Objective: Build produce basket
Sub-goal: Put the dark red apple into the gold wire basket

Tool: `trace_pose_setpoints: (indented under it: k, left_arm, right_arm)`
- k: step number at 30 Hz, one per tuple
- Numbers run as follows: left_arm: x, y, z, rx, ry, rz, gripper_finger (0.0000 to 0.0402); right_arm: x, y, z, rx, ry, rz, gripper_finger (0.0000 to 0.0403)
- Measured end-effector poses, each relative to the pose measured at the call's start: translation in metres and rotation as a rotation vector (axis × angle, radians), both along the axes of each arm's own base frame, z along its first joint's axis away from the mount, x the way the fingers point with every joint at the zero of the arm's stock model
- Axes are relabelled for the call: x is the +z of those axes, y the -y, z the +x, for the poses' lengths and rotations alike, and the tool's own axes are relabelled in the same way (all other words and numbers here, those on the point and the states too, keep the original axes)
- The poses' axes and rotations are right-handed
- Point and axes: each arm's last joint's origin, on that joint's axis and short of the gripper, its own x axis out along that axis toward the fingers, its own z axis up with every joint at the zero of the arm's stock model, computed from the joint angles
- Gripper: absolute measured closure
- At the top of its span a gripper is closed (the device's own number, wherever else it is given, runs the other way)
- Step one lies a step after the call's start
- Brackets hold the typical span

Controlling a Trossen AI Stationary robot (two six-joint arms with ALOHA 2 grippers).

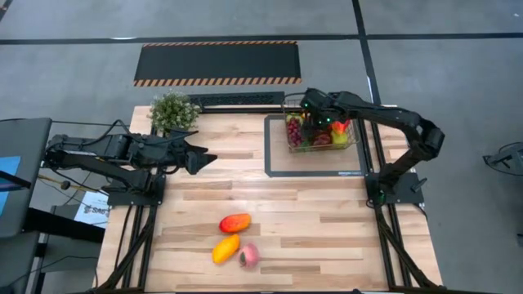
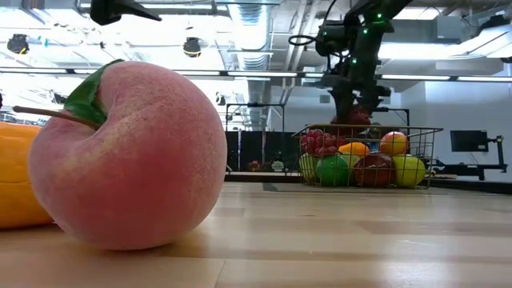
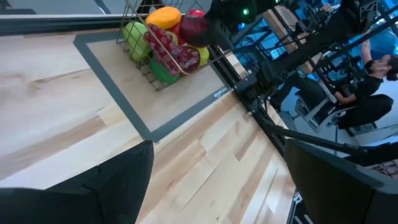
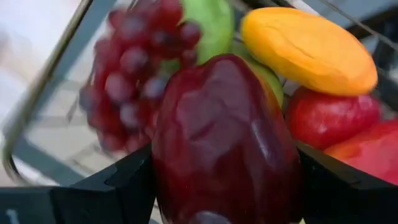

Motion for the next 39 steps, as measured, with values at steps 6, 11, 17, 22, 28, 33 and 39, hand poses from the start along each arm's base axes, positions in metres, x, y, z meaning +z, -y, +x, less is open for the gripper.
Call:
trace_pose_setpoints:
  k: [6,11,17,22,28,33,39]
  left_arm:
    - [0.000,0.000,0.000,0.003,0.000,0.002,0.0055]
    - [0.000,0.000,0.000,0.006,0.000,0.004,0.0055]
    - [0.000,0.000,0.000,0.015,0.001,0.009,0.0055]
    - [0.000,0.000,0.000,0.015,0.001,0.009,0.0055]
    - [0.000,-0.001,0.000,0.022,0.001,0.013,0.0055]
    - [0.000,-0.001,0.000,0.022,0.001,0.013,0.0055]
    - [0.000,-0.001,0.000,0.033,0.003,0.018,0.0055]
  right_arm:
    - [-0.002,-0.003,-0.002,0.216,-0.110,-0.023,0.0091]
    - [-0.003,-0.004,-0.015,0.347,-0.240,0.018,0.0091]
    - [-0.005,-0.004,-0.010,0.458,-0.255,-0.003,0.0091]
    - [-0.005,-0.004,-0.011,0.495,-0.273,0.003,0.0091]
    - [-0.010,-0.005,-0.011,0.519,-0.274,0.001,0.0091]
    - [-0.029,-0.008,-0.016,0.530,-0.301,0.036,0.0091]
    - [-0.031,-0.006,-0.012,0.559,-0.271,-0.003,0.0085]
